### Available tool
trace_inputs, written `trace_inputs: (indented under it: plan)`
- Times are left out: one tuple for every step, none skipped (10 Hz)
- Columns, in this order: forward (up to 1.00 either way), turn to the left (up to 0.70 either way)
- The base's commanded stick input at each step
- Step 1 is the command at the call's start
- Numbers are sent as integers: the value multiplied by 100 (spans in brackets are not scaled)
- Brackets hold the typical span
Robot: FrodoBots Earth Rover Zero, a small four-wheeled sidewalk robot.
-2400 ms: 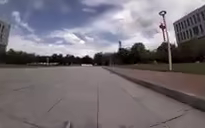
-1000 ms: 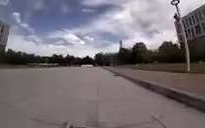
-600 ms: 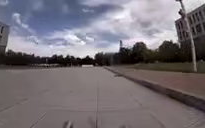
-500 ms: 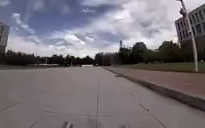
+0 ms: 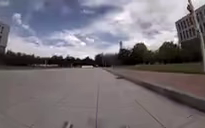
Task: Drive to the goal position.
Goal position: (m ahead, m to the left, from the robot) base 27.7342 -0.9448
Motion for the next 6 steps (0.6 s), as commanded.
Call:
trace_inputs:
  plan:
    - [100,3]
    - [100,3]
    - [100,3]
    - [100,3]
    - [100,3]
    - [100,3]
